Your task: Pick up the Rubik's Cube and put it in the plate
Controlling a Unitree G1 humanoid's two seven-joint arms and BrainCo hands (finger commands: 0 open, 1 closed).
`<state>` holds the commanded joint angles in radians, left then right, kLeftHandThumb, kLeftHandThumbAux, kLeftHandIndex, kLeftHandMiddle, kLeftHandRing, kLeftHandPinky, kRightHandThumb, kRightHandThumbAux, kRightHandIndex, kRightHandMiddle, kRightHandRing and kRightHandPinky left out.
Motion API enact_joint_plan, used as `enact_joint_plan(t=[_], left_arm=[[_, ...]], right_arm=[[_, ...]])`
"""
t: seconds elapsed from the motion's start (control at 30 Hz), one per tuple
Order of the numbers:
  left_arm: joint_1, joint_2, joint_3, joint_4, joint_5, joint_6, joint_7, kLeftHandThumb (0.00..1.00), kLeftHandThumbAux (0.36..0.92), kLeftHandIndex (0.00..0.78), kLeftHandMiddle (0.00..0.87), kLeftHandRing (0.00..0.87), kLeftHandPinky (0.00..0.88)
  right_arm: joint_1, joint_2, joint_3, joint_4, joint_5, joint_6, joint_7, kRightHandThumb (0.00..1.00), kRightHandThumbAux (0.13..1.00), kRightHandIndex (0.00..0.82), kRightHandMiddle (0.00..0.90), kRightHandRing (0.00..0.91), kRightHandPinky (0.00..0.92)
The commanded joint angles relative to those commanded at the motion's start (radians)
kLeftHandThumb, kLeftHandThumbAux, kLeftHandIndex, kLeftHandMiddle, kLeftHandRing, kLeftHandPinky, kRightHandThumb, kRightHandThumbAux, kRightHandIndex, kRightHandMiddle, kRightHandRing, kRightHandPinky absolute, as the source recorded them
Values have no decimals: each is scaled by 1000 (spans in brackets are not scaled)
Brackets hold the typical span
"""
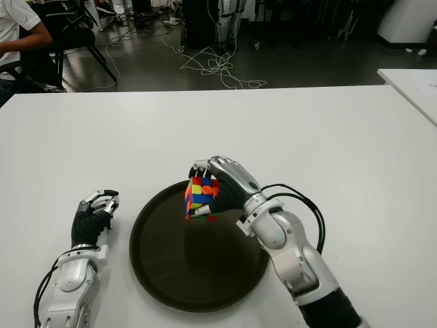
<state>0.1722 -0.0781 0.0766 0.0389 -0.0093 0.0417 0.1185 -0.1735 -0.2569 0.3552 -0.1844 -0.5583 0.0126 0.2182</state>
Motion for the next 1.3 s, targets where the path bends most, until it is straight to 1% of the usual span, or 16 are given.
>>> enact_joint_plan(t=[0.17, 0.43, 0.7, 0.97, 1.3], left_arm=[[0, 1, 0, 2, -1, -7, -3, 710, 705, 444, 810, 821, 813], [-1, 0, 3, 12, -4, -25, -1, 710, 705, 444, 811, 824, 817], [-2, 1, 1, 10, 3, -12, 5, 710, 705, 444, 806, 819, 808], [0, 3, -4, -5, 8, 7, 4, 710, 705, 444, 810, 823, 817], [0, 3, -5, -4, 12, 4, 6, 710, 705, 443, 815, 824, 814]], right_arm=[[-5, -8, 2, 1, -10, -8, 1, 0, 856, 93, 106, 118, 95], [-14, -18, 1, 15, -2, -25, 6, 0, 877, 89, 112, 112, 93], [-17, -17, 0, 20, 4, -21, 14, 0, 871, 97, 116, 120, 97], [-18, -17, 1, 17, -11, -15, 10, 0, 875, 93, 114, 113, 91], [-20, -17, -3, 14, 1, -11, 20, 0, 892, 95, 114, 106, 82]])
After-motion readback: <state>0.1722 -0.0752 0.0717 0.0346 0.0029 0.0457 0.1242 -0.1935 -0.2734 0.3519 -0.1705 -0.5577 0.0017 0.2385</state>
